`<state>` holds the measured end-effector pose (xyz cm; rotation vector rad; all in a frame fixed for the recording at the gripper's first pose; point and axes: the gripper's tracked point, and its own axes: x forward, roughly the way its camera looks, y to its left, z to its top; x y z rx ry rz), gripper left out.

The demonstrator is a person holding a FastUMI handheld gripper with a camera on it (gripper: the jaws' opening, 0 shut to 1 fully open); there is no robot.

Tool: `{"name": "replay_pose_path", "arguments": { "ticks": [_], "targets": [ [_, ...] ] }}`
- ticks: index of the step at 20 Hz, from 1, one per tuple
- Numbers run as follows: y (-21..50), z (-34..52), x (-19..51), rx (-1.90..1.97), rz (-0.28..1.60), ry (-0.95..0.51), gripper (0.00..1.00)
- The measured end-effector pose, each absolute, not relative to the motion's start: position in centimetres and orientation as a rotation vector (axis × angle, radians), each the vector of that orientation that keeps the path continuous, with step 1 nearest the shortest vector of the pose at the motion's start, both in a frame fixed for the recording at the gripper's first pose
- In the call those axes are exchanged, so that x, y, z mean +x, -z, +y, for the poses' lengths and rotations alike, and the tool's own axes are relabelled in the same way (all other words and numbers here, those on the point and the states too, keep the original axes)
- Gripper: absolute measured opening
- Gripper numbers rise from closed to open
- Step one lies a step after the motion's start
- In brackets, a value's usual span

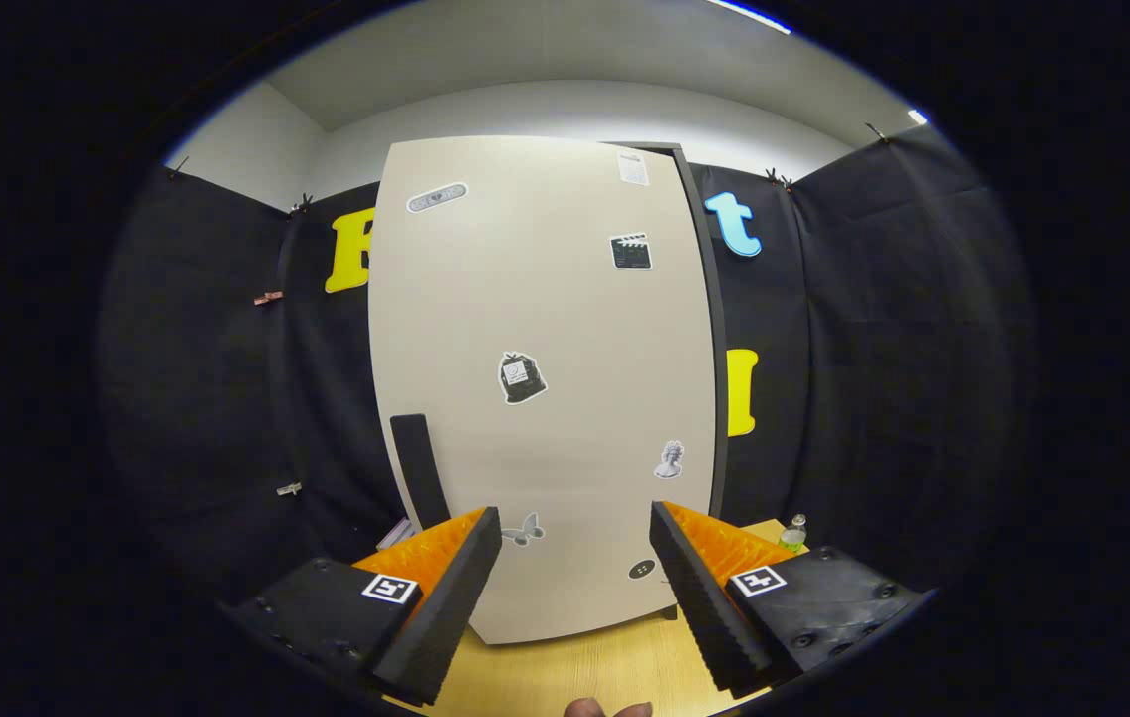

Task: Open the shoe cabinet door, grab the shoes and put them into the shoe cabinet, then close the shoe cabinet door.

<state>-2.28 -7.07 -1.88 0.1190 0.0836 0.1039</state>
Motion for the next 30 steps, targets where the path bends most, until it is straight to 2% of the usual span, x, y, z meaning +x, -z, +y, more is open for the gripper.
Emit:
{"name": "replay_pose_path", "arguments": {
  "ticks": [30],
  "targets": [
    [1.84,-7.87,-2.02,0.118,0.074,-0.094,0.98]
  ]
}}
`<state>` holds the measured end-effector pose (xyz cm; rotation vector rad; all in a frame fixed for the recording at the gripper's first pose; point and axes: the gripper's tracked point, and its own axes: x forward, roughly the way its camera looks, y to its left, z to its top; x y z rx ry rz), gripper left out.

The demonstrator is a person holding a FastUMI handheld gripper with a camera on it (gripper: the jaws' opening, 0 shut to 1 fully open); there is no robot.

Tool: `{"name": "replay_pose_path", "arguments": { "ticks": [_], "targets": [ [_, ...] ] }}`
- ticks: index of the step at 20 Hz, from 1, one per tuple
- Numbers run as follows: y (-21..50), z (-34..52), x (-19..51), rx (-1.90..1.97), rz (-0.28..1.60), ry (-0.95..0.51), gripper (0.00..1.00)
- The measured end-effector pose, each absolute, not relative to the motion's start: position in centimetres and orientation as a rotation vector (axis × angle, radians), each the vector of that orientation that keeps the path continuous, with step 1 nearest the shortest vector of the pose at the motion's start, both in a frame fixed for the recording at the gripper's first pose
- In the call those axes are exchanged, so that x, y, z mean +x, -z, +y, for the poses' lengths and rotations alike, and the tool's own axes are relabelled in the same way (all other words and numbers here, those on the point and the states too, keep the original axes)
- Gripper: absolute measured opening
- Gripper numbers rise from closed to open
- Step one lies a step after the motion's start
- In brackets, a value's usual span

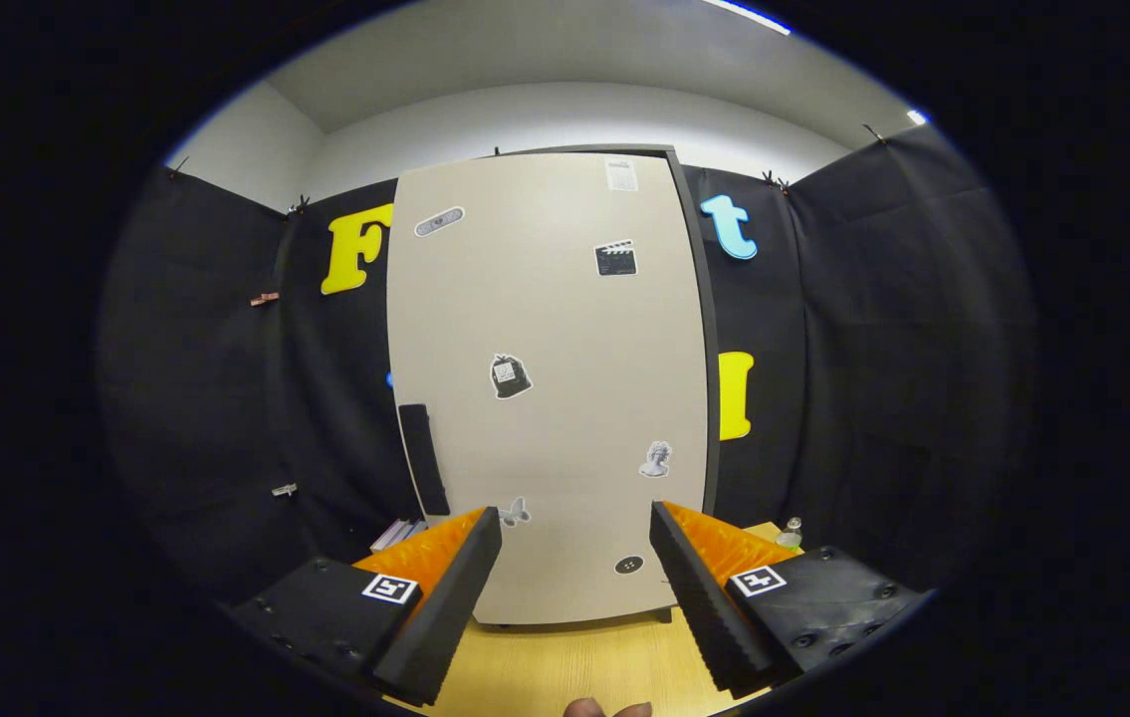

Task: Open the shoe cabinet door, grab the shoes and put them into the shoe cabinet, then close the shoe cabinet door.

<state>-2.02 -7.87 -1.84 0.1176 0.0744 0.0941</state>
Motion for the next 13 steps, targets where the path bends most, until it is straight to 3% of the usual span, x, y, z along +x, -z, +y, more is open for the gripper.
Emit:
{"name": "replay_pose_path", "arguments": {
  "ticks": [13],
  "targets": [
    [1.62,-7.77,-2.2,0.117,0.069,-0.093,0.98]
  ]
}}
